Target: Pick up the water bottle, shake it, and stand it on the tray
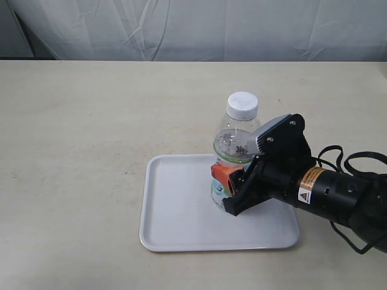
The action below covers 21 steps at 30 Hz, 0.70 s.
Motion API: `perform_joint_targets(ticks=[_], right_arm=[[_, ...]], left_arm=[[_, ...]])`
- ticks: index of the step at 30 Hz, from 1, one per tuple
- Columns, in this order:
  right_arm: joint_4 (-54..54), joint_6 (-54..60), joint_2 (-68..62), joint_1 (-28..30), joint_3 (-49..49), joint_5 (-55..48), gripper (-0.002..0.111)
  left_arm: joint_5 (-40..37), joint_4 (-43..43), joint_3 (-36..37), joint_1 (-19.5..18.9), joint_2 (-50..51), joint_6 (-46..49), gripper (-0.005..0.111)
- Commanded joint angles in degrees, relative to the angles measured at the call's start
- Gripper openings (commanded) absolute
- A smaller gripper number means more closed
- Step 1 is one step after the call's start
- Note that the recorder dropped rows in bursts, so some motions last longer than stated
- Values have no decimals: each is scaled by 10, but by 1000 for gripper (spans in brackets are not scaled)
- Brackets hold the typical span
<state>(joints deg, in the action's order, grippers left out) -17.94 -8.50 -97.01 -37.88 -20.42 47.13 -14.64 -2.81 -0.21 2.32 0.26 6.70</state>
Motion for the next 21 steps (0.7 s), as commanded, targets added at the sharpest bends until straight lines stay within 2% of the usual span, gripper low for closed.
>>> perform_joint_targets(ticks=[1, 3, 4, 7, 14, 21], right_arm=[[1, -20, 1, 1, -2, -19, 33], [1, -34, 1, 1, -2, -19, 50], [3, -37, 1, 1, -2, -19, 63], [4, -37, 1, 1, -2, -19, 79], [-7, -76, 1, 1, -2, -28, 80], [-11, -135, 1, 1, -2, -96, 80]], left_arm=[[6, 1, 2, 0, -3, -2, 0], [6, 1, 2, 0, -3, -2, 0], [6, 1, 2, 0, -3, -2, 0], [6, 1, 2, 0, -3, -2, 0], [6, 1, 2, 0, -3, -2, 0], [6, 1, 2, 0, -3, -2, 0]])
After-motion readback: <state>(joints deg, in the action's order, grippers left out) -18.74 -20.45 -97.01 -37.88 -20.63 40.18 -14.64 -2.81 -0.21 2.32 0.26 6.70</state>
